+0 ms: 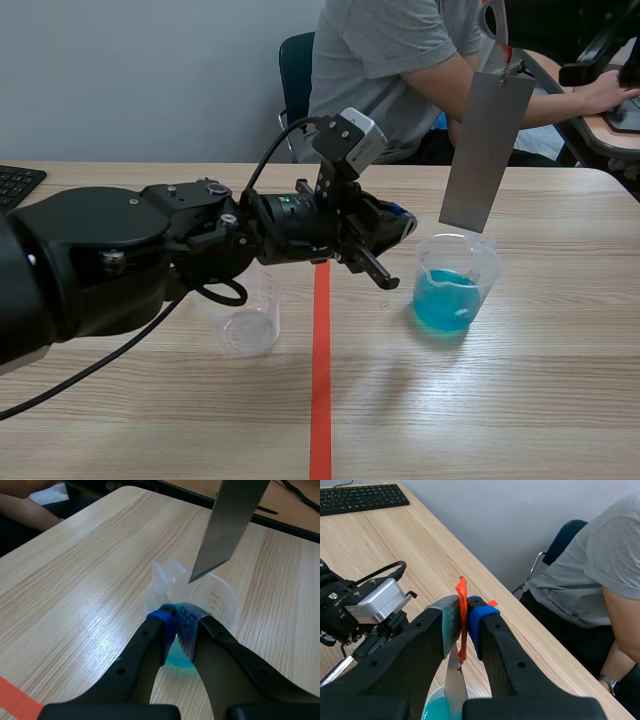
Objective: Do the redox reaction experiment.
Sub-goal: 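Raise the plate and point at it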
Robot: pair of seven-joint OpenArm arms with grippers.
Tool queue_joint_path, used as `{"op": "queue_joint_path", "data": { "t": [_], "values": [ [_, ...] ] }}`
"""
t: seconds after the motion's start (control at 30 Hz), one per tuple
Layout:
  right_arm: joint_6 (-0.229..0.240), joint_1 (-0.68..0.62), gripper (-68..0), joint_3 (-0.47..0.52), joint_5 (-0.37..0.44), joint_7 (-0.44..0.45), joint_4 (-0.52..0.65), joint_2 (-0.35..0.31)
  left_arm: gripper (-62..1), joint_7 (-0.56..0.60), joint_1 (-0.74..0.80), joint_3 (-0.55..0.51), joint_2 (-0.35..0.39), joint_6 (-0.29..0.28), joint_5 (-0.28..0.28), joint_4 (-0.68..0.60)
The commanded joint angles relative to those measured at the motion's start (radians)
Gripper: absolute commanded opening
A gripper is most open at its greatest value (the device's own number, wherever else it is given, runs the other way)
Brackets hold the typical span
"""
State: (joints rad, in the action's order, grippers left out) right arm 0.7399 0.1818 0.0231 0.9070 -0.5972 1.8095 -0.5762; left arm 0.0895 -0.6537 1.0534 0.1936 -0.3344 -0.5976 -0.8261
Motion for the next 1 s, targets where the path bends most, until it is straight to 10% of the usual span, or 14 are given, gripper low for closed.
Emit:
{"op": "queue_joint_path", "data": {
  "t": [0.0,0.97],
  "values": [
    [0.006,0.012,-66.0,0.011,0.014,0.011,0.014,-0.011,-56.5,0.017,-0.014,-0.014,-0.010,-0.002,-0.004,-0.023],
    [0.006,0.013,-66.0,0.011,0.018,0.012,0.014,-0.011,-56.5,0.071,0.006,-0.014,0.024,-0.019,-0.013,-0.029]
  ]
}}
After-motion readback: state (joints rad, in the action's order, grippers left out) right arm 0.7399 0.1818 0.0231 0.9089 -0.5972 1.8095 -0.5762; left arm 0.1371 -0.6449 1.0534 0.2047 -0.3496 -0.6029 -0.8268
